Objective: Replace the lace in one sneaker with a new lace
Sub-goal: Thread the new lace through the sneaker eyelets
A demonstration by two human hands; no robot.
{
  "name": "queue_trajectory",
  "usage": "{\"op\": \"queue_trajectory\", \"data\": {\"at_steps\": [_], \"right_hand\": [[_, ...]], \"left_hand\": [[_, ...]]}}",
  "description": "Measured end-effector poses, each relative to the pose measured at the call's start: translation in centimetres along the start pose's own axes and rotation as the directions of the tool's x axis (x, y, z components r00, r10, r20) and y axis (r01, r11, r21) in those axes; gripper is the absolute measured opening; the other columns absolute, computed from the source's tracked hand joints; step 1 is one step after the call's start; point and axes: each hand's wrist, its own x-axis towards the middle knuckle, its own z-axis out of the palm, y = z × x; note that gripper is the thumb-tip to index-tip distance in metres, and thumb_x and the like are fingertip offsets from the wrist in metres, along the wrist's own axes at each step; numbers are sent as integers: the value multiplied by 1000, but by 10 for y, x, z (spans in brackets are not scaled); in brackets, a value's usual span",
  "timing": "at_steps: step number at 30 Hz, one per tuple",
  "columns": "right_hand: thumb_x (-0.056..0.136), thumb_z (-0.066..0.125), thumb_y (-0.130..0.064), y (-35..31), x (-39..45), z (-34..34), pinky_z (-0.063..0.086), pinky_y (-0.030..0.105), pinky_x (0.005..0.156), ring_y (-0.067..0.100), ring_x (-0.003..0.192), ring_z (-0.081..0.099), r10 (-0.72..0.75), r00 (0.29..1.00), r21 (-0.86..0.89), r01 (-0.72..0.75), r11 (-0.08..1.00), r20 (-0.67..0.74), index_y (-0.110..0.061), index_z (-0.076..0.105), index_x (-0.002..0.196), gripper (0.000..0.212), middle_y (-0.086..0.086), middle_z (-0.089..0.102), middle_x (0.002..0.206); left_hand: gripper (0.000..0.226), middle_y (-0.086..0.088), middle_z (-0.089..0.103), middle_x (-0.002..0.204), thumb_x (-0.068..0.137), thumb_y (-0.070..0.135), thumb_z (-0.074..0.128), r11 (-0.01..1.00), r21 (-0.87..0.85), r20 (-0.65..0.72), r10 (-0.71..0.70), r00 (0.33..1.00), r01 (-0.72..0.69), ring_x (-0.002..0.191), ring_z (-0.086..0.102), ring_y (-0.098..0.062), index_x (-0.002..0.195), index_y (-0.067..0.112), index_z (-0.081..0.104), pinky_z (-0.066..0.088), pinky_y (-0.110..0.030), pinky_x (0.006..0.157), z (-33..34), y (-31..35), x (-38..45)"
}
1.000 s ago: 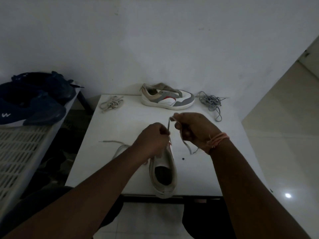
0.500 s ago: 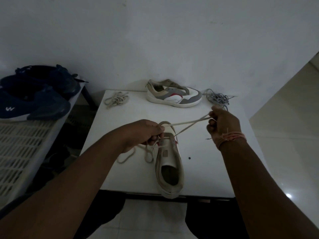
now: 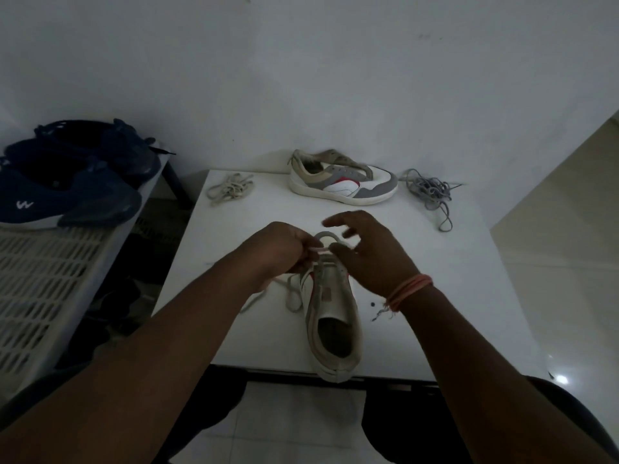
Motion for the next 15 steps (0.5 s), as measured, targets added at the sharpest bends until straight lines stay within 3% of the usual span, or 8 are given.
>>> {"op": "queue_trajectory", "data": {"at_steps": [1,3,6,11,15], "right_hand": [[89,69,-17,-8,0,1,48,26,93,7,107,54,-137,991,5,137,991,13,-24,65,120,32,-5,59,123],[82,72,-15,-13,-1,5,46,38,97,17,109,55,-296,953,-25,298,954,59,-19,65,118,36,-2,60,119],[78,74,-21,-14,-5,9,46,42,96,20,111,53,-322,943,-80,329,941,88,-21,60,124,47,-2,57,123],[82,76,-18,-14,-4,9,52,42,83,20,98,58,-391,919,-130,394,910,51,-21,72,102,20,0,59,114],[85,73,-16,-12,-5,13,54,40,79,19,94,62,-382,924,-142,379,915,8,-20,77,99,15,2,62,113]], "left_hand": [[24,-18,75,98,96,-4,59,994,-105,4,-23,1000,23,87,72,-28,116,2,71,61,-37,86,0,-1,1],[20,-17,77,91,97,-4,58,944,-320,54,-66,996,80,83,76,-25,113,-1,69,63,-35,75,0,-5,3],[27,-13,75,78,102,-4,39,805,-550,191,-139,972,223,68,75,-20,98,1,66,61,-35,64,-1,-6,3],[30,-18,71,85,104,1,36,708,-641,271,-152,951,296,76,69,-27,105,-2,66,54,-40,85,1,-2,4],[29,-15,68,72,101,4,38,662,-688,302,-112,947,297,63,66,-25,100,-2,66,52,-38,81,2,-3,1]]}}
